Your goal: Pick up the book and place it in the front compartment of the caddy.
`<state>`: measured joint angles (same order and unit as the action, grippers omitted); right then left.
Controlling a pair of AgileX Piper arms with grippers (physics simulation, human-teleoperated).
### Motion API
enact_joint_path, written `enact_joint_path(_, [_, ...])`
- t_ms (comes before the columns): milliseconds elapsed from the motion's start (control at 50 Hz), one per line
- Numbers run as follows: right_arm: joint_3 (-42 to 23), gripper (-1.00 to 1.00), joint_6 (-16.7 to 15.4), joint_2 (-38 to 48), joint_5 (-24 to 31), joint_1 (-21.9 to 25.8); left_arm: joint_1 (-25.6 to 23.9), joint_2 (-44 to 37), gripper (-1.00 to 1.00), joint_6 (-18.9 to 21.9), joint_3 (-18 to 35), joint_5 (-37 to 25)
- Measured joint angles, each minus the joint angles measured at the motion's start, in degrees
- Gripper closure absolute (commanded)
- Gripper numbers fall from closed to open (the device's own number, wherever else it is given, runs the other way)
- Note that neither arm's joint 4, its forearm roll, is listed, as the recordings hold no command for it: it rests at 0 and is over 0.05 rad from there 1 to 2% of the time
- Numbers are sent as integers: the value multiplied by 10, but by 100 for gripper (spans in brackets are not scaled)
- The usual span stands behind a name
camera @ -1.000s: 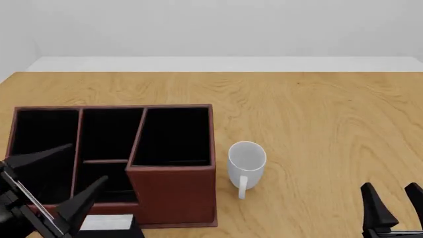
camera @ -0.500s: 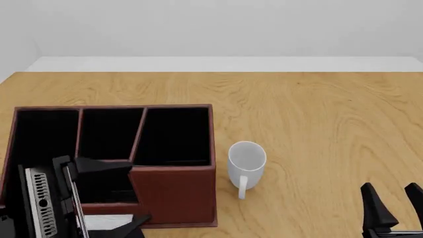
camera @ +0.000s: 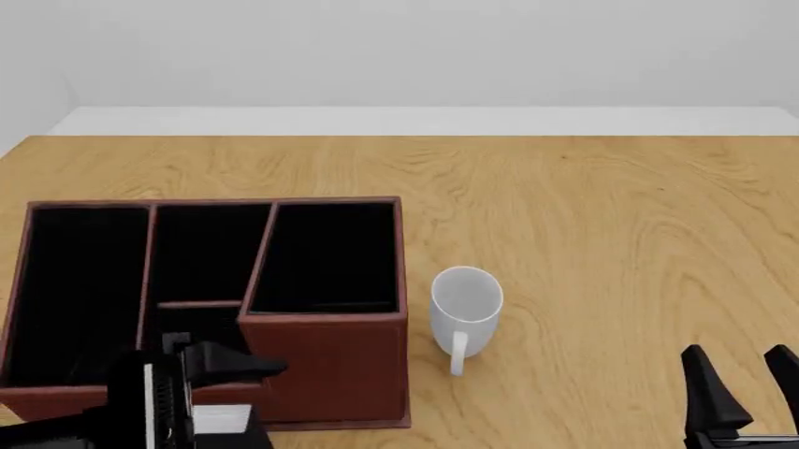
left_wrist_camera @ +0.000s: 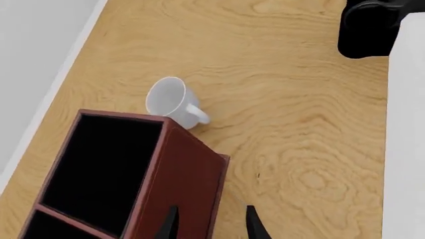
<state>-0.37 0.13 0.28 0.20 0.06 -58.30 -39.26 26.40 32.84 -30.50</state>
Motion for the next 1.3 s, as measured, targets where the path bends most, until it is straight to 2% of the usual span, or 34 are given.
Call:
enact_joint_path(380, [0, -100, 0, 0, 0, 0, 2, -13, -100, 16, -35, -12])
enact_joint_path(680, [0, -100, 0, 0, 0, 0, 21, -8, -100, 51, -59, -24])
enact_joint_path(1300, [0, -100, 0, 0, 0, 0, 121, 44, -100, 139, -89, -73])
